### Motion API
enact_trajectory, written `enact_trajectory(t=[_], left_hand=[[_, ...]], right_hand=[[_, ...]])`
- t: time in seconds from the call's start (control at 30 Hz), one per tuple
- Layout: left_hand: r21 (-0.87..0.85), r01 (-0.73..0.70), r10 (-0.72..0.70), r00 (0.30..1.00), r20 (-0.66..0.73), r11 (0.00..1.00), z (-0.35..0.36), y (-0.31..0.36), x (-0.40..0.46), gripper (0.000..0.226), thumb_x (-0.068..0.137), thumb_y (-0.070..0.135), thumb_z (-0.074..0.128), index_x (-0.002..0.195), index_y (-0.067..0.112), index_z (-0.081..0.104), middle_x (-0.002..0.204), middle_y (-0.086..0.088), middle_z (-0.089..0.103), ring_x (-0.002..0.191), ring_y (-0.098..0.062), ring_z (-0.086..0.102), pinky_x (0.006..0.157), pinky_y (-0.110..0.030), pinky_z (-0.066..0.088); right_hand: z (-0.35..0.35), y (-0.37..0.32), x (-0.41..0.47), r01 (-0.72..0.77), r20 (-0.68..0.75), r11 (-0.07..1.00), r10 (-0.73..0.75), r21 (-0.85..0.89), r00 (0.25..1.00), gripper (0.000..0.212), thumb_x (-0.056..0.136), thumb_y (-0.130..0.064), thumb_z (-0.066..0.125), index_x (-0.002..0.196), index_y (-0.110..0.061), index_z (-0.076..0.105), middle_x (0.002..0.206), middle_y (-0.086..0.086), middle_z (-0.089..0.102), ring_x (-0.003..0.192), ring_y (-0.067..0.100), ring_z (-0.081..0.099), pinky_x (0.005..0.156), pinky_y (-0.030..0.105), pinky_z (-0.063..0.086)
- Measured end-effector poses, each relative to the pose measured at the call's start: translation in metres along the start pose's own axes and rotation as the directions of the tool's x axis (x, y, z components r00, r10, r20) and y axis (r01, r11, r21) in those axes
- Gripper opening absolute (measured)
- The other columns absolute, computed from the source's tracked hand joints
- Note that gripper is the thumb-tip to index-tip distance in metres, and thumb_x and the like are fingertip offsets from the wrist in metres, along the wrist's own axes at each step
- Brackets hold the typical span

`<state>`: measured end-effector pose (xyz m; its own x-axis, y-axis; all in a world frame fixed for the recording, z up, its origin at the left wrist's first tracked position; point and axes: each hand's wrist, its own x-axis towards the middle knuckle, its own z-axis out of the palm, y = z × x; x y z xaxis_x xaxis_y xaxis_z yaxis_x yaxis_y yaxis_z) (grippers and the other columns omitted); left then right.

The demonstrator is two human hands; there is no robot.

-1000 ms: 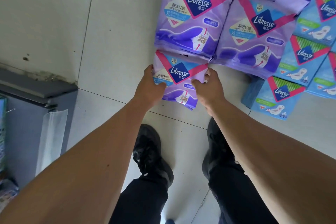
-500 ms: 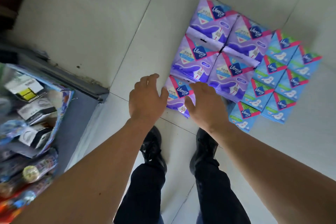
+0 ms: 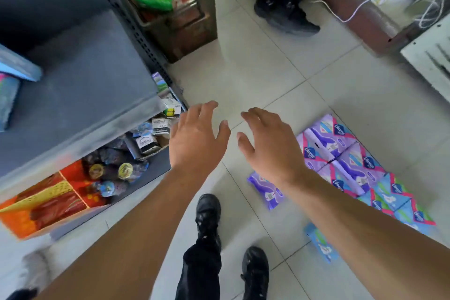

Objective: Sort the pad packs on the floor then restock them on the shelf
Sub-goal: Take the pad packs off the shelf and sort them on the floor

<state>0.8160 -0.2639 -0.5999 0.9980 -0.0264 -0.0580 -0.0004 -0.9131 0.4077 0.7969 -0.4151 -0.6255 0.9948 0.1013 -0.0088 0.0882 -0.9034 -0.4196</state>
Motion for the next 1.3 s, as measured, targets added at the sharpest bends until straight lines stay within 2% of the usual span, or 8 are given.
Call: enact_trajectory(t=[0.17, 0.33, 0.5, 0.77, 0.87, 1.0, 1.17, 1.3], left_hand=[[-0.036, 0.141, -0.145, 0.978, -0.152, 0.989, -0.073, -0.036, -0.038, 0.04, 0.091, 0.037, 0.053, 0.129, 0.023, 0.053, 0.124, -0.002, 0.059, 0.117, -0.027, 0.052, 0.095, -0.047, 0.045], [-0.067, 0.283, -0.29, 0.917, -0.275, 0.957, -0.139, -0.093, -0.071, 0.042, 0.091, 0.04, 0.053, 0.131, 0.028, 0.051, 0.128, -0.001, 0.057, 0.12, -0.025, 0.051, 0.096, -0.045, 0.046], [-0.123, 0.408, -0.424, 0.833, -0.355, 0.905, -0.183, -0.161, -0.1, 0.043, 0.09, 0.038, 0.055, 0.132, 0.029, 0.05, 0.129, -0.001, 0.055, 0.12, -0.025, 0.048, 0.095, -0.042, 0.044], [-0.174, 0.515, -0.537, 0.736, -0.412, 0.839, -0.224, -0.279, -0.138, 0.043, 0.09, 0.038, 0.056, 0.131, 0.027, 0.052, 0.13, 0.001, 0.056, 0.12, -0.024, 0.05, 0.093, -0.038, 0.044], [-0.195, 0.536, -0.565, 0.714, -0.414, 0.821, -0.24, -0.319, -0.142, 0.042, 0.09, 0.041, 0.054, 0.131, 0.029, 0.051, 0.131, 0.003, 0.055, 0.121, -0.022, 0.049, 0.092, -0.039, 0.045], [-0.247, 0.553, -0.603, 0.686, -0.407, 0.796, -0.263, -0.372, -0.138, 0.043, 0.092, 0.043, 0.053, 0.133, 0.03, 0.048, 0.134, 0.001, 0.052, 0.123, -0.021, 0.048, 0.095, -0.042, 0.045], [-0.287, 0.594, -0.659, 0.649, -0.381, 0.752, -0.285, -0.443, -0.116, 0.052, 0.093, 0.044, 0.056, 0.14, 0.027, 0.041, 0.144, 0.0, 0.043, 0.129, -0.02, 0.045, 0.091, -0.036, 0.045], [-0.403, 0.57, -0.694, 0.64, -0.328, 0.716, -0.295, -0.498, -0.093, 0.064, 0.092, 0.038, 0.06, 0.147, 0.022, 0.031, 0.15, -0.002, 0.035, 0.135, -0.019, 0.039, 0.101, -0.033, 0.038]], right_hand=[[-0.023, -0.077, -0.002, 0.227, -0.013, 0.974, -0.227, 0.007, 0.974, 0.045, 0.089, -0.039, 0.04, 0.12, -0.014, 0.061, 0.121, 0.005, 0.062, 0.103, 0.028, 0.061, 0.074, 0.037, 0.052], [-0.028, -0.158, 0.003, 0.398, -0.001, 0.916, -0.398, 0.042, 0.917, 0.046, 0.09, -0.039, 0.038, 0.122, -0.013, 0.058, 0.124, 0.005, 0.059, 0.106, 0.029, 0.058, 0.076, 0.04, 0.051], [-0.006, -0.245, 0.011, 0.529, -0.039, 0.846, -0.527, 0.071, 0.849, 0.043, 0.089, -0.034, 0.047, 0.123, -0.011, 0.06, 0.125, 0.007, 0.061, 0.108, 0.031, 0.059, 0.081, 0.042, 0.052], [0.057, -0.375, 0.016, 0.623, 0.034, 0.775, -0.629, 0.111, 0.777, 0.047, 0.087, -0.036, 0.048, 0.127, -0.011, 0.058, 0.13, 0.008, 0.059, 0.113, 0.031, 0.058, 0.084, 0.044, 0.051], [0.074, -0.417, 0.024, 0.638, 0.051, 0.759, -0.647, 0.128, 0.76, 0.046, 0.089, -0.033, 0.055, 0.13, -0.011, 0.056, 0.132, 0.007, 0.057, 0.118, 0.03, 0.055, 0.088, 0.044, 0.049], [0.099, -0.471, 0.045, 0.619, 0.103, 0.757, -0.646, 0.211, 0.756, 0.05, 0.094, -0.032, 0.056, 0.139, -0.013, 0.047, 0.139, 0.006, 0.051, 0.128, 0.026, 0.047, 0.101, 0.041, 0.042], [0.139, -0.544, 0.085, 0.436, 0.184, 0.823, -0.523, 0.365, 0.832, 0.061, 0.094, -0.035, 0.057, 0.148, -0.019, 0.032, 0.145, 0.004, 0.044, 0.128, 0.02, 0.048, 0.098, 0.032, 0.04], [0.173, -0.584, 0.12, 0.295, 0.233, 0.862, -0.413, 0.413, 0.881, 0.067, 0.093, -0.036, 0.059, 0.15, -0.019, 0.028, 0.148, 0.006, 0.042, 0.129, 0.023, 0.047, 0.097, 0.029, 0.039]])
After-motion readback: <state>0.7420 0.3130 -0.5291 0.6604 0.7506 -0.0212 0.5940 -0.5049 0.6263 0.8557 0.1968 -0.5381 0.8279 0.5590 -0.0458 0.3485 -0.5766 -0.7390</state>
